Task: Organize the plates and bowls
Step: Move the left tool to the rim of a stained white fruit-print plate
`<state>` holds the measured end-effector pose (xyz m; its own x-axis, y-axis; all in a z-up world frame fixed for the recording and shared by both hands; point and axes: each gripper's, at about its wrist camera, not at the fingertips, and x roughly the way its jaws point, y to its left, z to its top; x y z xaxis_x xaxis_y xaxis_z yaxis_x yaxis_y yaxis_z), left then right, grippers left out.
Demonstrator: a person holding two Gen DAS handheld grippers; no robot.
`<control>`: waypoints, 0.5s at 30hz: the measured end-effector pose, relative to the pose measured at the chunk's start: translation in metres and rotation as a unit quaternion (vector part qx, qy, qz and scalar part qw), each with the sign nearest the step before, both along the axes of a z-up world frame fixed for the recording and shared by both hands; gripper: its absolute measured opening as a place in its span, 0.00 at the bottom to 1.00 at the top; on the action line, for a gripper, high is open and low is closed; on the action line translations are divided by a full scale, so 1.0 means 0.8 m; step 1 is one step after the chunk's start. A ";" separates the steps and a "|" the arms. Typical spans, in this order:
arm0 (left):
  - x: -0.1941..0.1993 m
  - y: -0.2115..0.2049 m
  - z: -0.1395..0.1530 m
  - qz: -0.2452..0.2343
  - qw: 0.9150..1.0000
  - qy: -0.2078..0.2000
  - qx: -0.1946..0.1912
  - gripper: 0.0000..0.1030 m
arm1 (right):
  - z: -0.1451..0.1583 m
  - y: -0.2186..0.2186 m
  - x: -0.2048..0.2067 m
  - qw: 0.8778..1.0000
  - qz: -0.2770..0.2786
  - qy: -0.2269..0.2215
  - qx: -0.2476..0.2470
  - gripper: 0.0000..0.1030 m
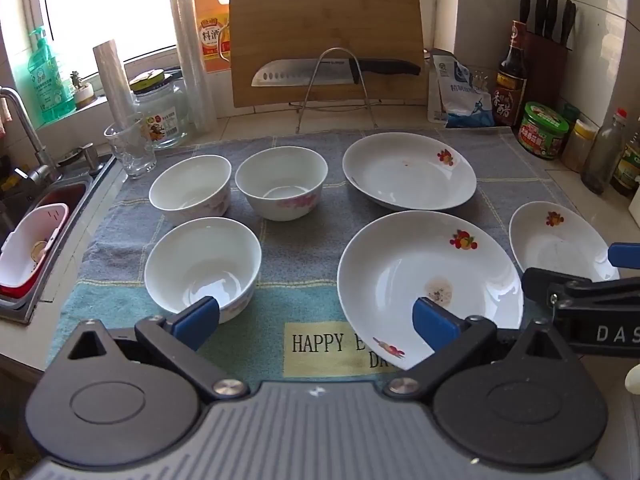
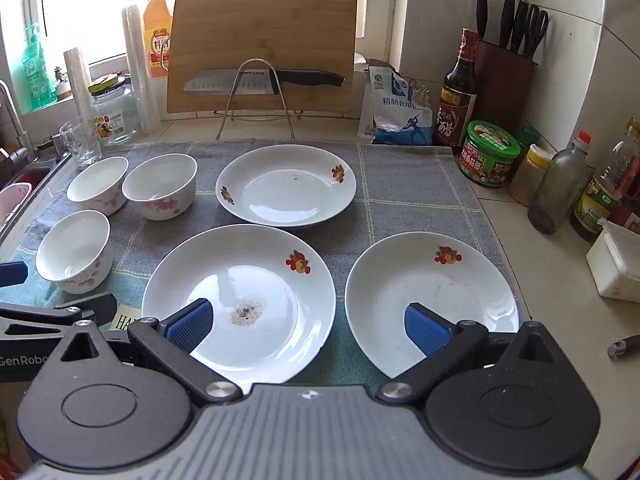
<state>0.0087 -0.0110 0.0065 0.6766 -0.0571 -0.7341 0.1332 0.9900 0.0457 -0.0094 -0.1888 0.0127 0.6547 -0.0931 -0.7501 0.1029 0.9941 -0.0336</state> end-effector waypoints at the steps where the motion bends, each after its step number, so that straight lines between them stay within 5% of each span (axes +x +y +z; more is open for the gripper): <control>1: 0.000 -0.001 0.000 -0.002 1.000 0.001 -0.004 0.99 | 0.000 -0.004 0.000 1.000 0.001 -0.003 0.002 1.00; 15: 0.014 -0.044 0.002 -0.036 0.998 -0.021 -0.041 0.99 | -0.024 -0.089 -0.034 0.998 0.006 -0.061 -0.028 1.00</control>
<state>0.0200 -0.0465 0.0080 0.6986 -0.1650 -0.6962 0.2041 0.9786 -0.0272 -0.0369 -0.2604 -0.0063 0.7415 -0.1253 -0.6591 0.0986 0.9921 -0.0777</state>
